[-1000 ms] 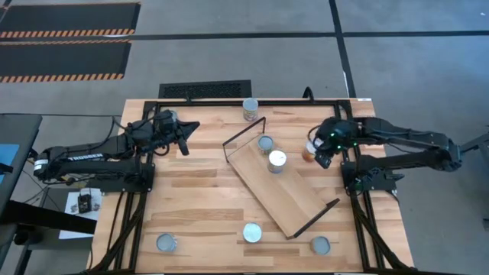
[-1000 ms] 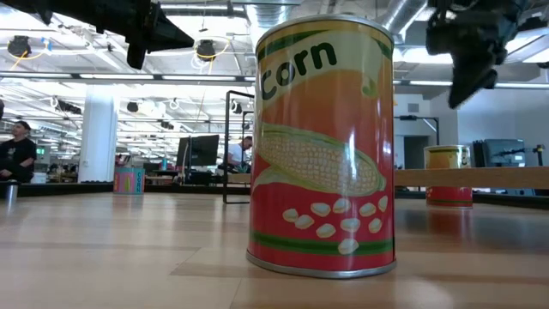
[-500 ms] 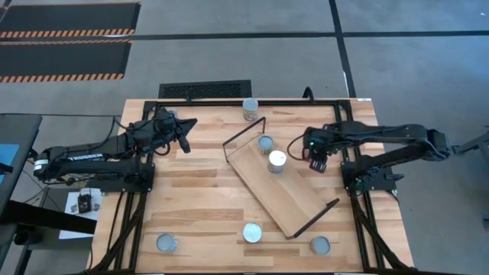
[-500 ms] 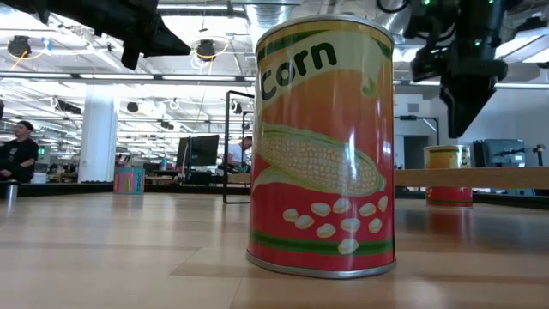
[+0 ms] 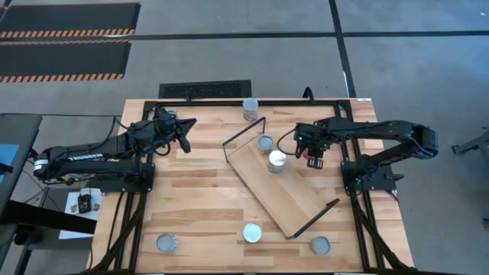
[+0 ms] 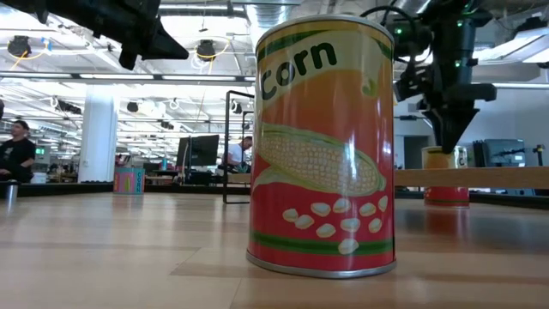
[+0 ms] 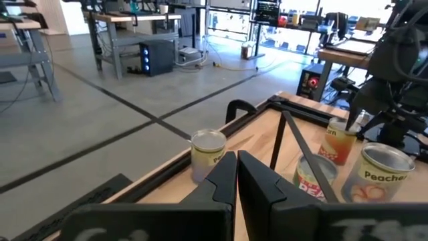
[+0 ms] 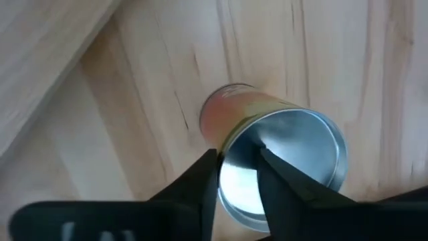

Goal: Pick and place cans onto a shelf
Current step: Put the top canned corn on the shelf

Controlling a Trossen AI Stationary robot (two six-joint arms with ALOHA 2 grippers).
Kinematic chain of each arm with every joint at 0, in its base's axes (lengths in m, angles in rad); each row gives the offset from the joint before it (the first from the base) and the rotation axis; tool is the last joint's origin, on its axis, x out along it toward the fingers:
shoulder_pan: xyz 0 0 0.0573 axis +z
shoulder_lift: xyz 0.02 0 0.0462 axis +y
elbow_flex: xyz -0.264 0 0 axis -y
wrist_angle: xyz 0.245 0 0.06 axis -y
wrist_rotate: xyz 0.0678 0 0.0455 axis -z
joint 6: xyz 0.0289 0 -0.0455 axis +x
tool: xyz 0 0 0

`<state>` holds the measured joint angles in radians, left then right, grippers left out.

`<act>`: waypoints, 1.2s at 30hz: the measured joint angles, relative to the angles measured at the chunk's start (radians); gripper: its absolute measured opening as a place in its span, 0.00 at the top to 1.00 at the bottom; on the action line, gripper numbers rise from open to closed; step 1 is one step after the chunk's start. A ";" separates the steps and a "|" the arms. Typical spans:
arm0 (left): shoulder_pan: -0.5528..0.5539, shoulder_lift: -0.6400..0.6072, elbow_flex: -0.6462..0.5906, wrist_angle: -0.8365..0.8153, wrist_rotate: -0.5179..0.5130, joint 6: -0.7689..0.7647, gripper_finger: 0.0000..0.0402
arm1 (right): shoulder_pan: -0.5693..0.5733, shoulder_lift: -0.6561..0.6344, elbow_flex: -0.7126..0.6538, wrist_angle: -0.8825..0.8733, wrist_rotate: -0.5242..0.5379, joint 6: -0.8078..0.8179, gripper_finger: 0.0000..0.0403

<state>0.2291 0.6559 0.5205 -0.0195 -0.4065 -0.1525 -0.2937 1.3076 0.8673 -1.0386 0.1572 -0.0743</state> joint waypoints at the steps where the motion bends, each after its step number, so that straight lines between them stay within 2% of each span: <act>1: 0.000 0.000 0.000 0.000 0.000 0.002 1.00 | -0.006 0.001 -0.001 0.000 -0.012 -0.011 0.73; 8: 0.000 0.000 0.000 -0.046 -0.002 -0.024 1.00 | -0.030 -0.034 -0.002 -0.024 -0.066 -0.063 0.97; 16: 0.000 0.000 0.000 -0.076 -0.021 -0.112 1.00 | 0.003 -0.077 0.119 -0.184 -0.080 -0.025 0.99; 21: 0.000 0.000 0.000 -0.101 -0.026 -0.114 1.00 | 0.147 -0.074 0.228 -0.234 -0.077 0.158 0.99; 25: 0.000 0.000 0.000 -0.142 -0.022 -0.142 1.00 | 0.328 -0.033 0.310 -0.240 -0.070 0.401 0.99; 29: 0.000 0.000 0.000 -0.160 0.021 -0.100 1.00 | 0.489 0.035 0.362 -0.250 -0.043 0.555 0.99; 33: 0.000 -0.002 0.000 -0.158 0.045 -0.096 1.00 | 0.583 0.120 0.408 -0.262 -0.029 0.658 0.99; 36: 0.000 -0.002 0.000 -0.157 0.052 -0.096 1.00 | 0.616 0.185 0.447 -0.254 -0.017 0.676 0.99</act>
<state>0.2287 0.6537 0.5205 -0.1763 -0.3543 -0.2481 0.3226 1.4926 1.3140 -1.2922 0.1402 0.6022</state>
